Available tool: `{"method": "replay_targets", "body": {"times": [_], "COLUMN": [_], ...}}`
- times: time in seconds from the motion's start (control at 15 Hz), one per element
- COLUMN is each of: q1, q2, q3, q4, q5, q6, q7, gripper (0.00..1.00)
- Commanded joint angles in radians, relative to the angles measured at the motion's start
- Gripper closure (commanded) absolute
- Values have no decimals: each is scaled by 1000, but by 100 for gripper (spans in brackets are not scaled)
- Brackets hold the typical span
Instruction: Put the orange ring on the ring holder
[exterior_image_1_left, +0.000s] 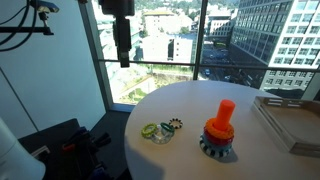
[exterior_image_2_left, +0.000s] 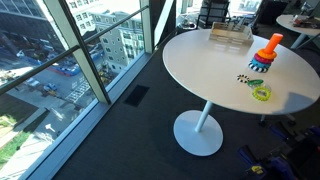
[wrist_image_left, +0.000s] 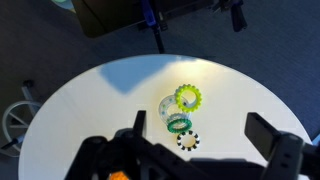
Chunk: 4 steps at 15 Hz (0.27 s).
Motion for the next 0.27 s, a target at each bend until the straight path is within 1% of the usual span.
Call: {"method": "replay_targets", "body": {"times": [0.0,0.2], "q1": [-5,-6], "q2": [1,5], "q3": [3,2], "q4": [2,2], "q5": [2,2], "q6": [-2,-2], "q7": [-2,-2], "gripper": [0,0]}}
